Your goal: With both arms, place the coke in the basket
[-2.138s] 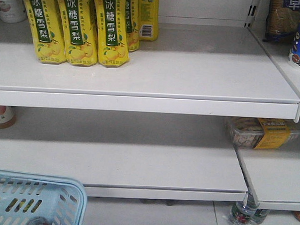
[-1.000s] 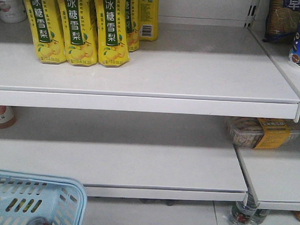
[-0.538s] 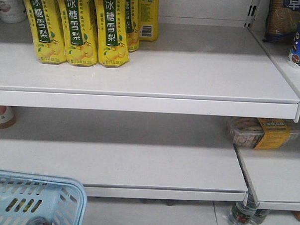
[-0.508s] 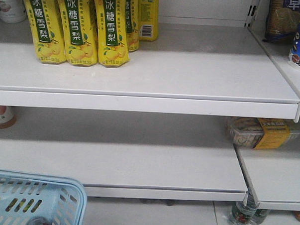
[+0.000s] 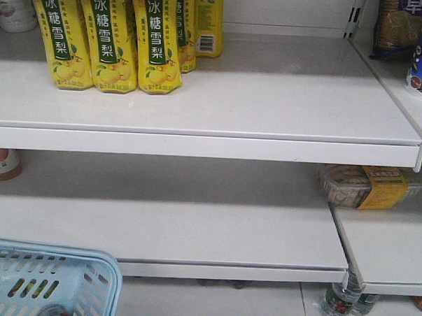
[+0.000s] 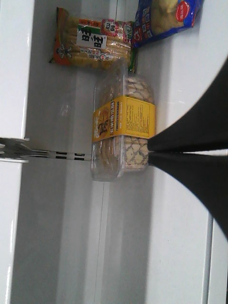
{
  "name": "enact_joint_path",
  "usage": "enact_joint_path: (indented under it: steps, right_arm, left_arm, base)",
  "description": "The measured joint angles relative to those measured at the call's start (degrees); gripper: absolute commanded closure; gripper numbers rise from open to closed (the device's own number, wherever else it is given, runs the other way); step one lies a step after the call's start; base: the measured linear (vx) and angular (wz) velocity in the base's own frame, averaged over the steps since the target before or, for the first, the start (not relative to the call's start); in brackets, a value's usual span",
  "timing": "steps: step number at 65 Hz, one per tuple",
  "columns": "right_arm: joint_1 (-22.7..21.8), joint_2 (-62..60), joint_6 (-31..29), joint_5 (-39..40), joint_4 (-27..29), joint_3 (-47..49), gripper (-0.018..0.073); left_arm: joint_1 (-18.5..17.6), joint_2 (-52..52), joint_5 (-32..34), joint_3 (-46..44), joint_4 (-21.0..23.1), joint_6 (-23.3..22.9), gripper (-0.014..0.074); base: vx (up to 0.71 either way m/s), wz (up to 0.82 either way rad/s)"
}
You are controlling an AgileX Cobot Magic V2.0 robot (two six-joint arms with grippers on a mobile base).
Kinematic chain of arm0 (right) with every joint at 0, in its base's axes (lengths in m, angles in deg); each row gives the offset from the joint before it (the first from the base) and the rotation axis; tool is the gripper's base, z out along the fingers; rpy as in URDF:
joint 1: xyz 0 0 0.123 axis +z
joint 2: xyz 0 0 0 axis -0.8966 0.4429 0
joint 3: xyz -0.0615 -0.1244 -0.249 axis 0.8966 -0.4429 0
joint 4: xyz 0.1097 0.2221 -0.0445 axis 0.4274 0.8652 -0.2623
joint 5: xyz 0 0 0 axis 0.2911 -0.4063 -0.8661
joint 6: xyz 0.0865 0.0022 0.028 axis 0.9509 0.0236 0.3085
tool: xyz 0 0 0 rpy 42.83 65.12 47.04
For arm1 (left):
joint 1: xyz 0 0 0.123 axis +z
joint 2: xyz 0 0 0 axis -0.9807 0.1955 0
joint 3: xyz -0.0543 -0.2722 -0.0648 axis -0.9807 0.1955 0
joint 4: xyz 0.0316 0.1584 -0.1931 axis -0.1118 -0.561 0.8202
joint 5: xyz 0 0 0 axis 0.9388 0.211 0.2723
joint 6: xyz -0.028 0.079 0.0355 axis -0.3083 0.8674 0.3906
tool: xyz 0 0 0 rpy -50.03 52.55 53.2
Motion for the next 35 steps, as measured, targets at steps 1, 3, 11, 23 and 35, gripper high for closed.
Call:
enact_joint_path:
  steps: [1, 3, 11, 23, 35]
  right_arm:
    - [0.00, 0.00, 0.00, 0.00, 0.00, 0.00, 0.0569]
    - [0.00, 0.00, 0.00, 0.00, 0.00, 0.00, 0.0569]
    - [0.00, 0.00, 0.00, 0.00, 0.00, 0.00, 0.0569]
    - [0.00, 0.00, 0.00, 0.00, 0.00, 0.00, 0.0569]
    - [0.00, 0.00, 0.00, 0.00, 0.00, 0.00, 0.0569]
  left_arm:
    - [0.00, 0.00, 0.00, 0.00, 0.00, 0.00, 0.0603]
    - [0.00, 0.00, 0.00, 0.00, 0.00, 0.00, 0.0603]
    - [0.00, 0.00, 0.00, 0.00, 0.00, 0.00, 0.0603]
    - [0.00, 0.00, 0.00, 0.00, 0.00, 0.00, 0.0603]
    - [0.00, 0.00, 0.00, 0.00, 0.00, 0.00, 0.0603]
  base:
    - [0.00, 0.00]
    - [0.00, 0.00]
    - [0.00, 0.00]
    - [0.00, 0.00]
    - [0.00, 0.00]
